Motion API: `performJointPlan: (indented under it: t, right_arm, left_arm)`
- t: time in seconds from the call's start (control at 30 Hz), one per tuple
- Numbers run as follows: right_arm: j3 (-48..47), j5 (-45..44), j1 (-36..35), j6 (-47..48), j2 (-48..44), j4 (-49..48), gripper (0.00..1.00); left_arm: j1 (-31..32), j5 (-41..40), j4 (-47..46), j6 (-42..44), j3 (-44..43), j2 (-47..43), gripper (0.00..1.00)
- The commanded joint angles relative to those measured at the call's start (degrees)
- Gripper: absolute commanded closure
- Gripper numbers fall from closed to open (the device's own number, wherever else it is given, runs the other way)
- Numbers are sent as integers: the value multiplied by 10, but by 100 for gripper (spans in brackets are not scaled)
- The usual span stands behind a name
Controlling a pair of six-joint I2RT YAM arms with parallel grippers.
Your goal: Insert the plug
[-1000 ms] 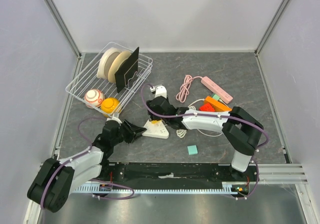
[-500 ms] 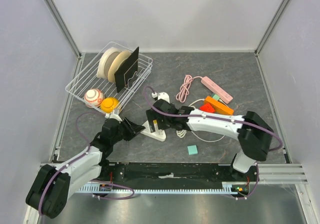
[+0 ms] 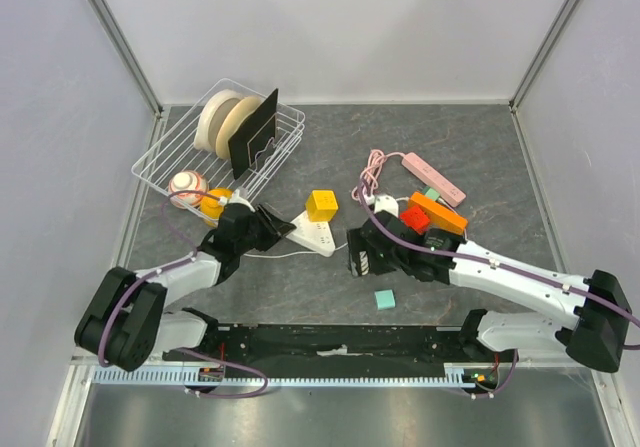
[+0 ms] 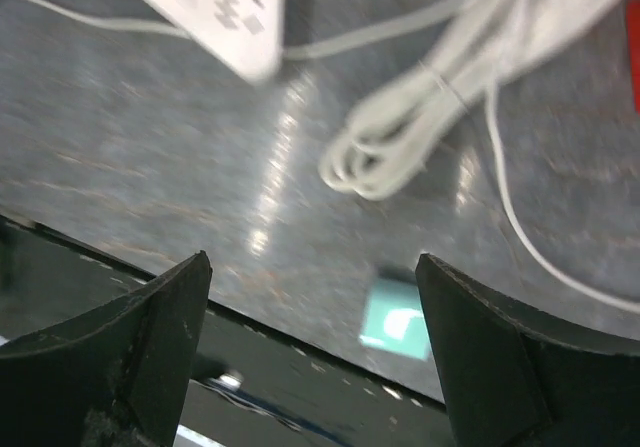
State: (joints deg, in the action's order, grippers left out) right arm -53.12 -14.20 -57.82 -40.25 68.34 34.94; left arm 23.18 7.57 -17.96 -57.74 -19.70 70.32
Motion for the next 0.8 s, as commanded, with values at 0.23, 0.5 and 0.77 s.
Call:
performJointPlan:
  t: [0.23, 0.5, 0.77]
  right_arm:
    - [142, 27, 10, -79, -64, 73, 10]
    - [166, 59, 6, -81, -54, 60, 12]
    - [69, 50, 6, -74, -117, 195, 11]
  left_arm:
    - [-3, -19, -16, 77, -23, 34, 57]
    - [-3, -30, 75, 139, -31, -77, 17]
    - [26, 10, 194, 169, -56, -220, 11]
